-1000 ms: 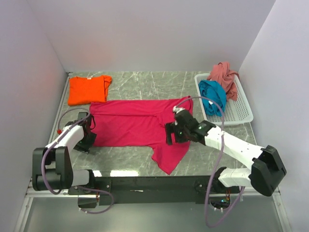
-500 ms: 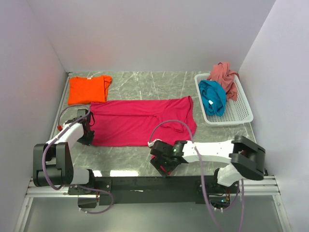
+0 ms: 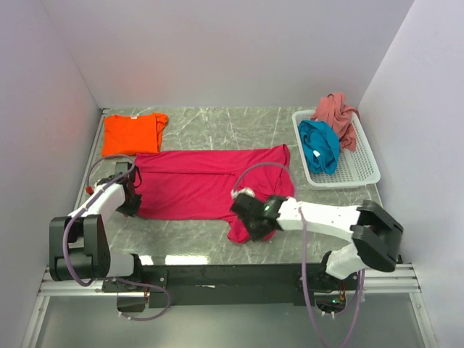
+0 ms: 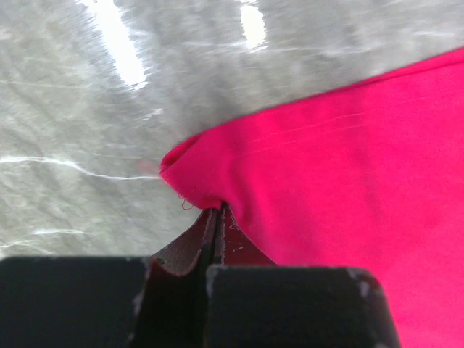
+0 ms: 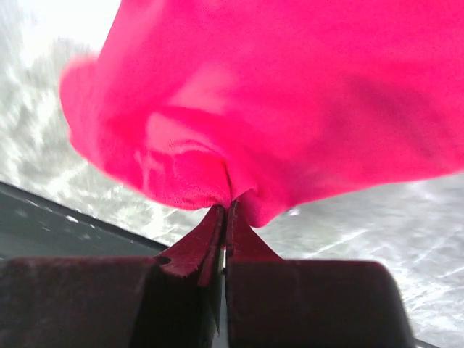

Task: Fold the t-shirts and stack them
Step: Fold the tshirt

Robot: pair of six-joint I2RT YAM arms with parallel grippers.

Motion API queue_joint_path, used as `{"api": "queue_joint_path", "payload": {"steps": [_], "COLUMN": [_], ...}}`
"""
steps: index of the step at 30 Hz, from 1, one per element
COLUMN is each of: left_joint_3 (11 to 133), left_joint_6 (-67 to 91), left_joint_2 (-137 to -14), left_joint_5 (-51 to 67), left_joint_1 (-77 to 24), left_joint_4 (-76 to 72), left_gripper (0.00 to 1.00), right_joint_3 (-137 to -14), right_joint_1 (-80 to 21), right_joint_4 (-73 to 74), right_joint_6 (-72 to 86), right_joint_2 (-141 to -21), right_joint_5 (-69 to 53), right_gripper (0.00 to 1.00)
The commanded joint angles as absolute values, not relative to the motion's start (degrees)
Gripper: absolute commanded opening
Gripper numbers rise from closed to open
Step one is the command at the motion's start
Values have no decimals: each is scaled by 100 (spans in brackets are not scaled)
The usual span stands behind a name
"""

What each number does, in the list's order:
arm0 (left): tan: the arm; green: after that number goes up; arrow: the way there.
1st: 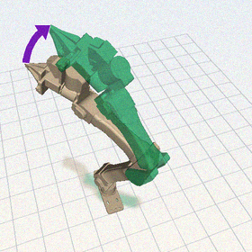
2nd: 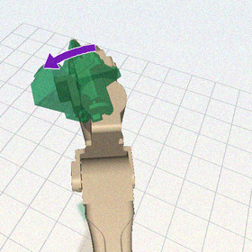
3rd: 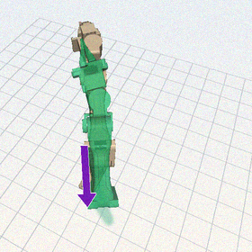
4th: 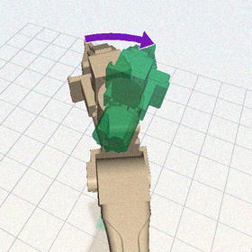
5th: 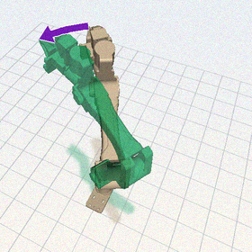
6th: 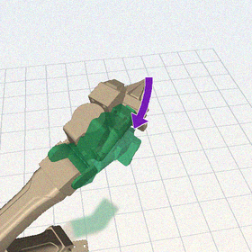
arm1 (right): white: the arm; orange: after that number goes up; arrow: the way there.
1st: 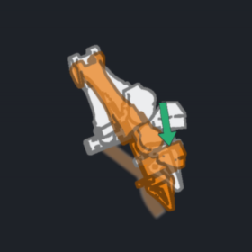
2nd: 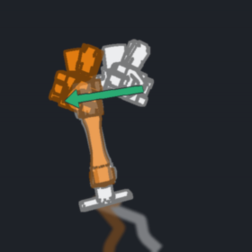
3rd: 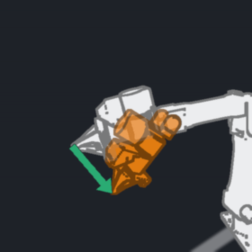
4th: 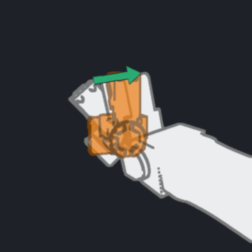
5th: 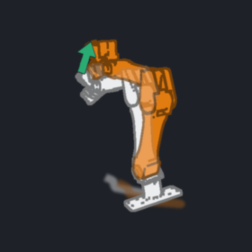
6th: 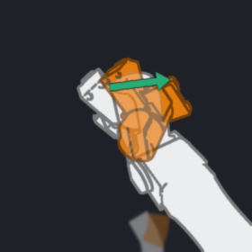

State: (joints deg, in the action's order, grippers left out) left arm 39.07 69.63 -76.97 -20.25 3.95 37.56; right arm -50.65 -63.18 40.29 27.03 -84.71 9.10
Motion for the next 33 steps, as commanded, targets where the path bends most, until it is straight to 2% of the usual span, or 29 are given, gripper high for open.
{"api": "queue_joint_path", "payload": {"steps": [1, 7, 14, 23, 27, 29, 30, 32, 33], "left_joint_3": [4332, 4842, 5633, 6977, 7382, 7653, 7725, 7839, 7866], "left_joint_6": [6864, 6917, 6917, 6988, 7014, 6979, 6944, 6760, 6724], "left_joint_2": [-7515, -7734, -8471, -9754, -10265, -10545, -10625, -10783, -10802], "left_joint_5": [-1925, -1837, -1793, -1864, -1889, -2091, -2092, -1961, -1943], "left_joint_1": [422, 422, 422, 422, 422, 422, 431, 431, 431], "left_joint_4": [3779, 3779, 3876, 3903, 3928, 4051, 4034, 3912, 3824], "left_gripper": [1, 1, 1, 1, 1, 1, 9, 44, 75], "right_joint_3": [-5422, -5940, -6960, -8436, -9646, -10114, -10403, -10765, -11089], "right_joint_1": [-5592, -4615, -3727, -2761, -2435, -2400, -2382, -2321, -2242], "right_joint_4": [4193, 4245, 4253, 4386, 4438, 4597, 4553, 4474, 4387], "right_joint_6": [2532, 2022, 1802, 1547, 1179, 670, 503, 229, 115], "right_joint_2": [-7823, -7743, -8384, -9938, -10877, -11475, -11661, -12196, -12338], "right_joint_5": [713, 527, 421, 360, 246, 412, 509, 939, 1045], "right_gripper": [0, 0, 0, 0, 0, 5, 7, 22, 34]}}
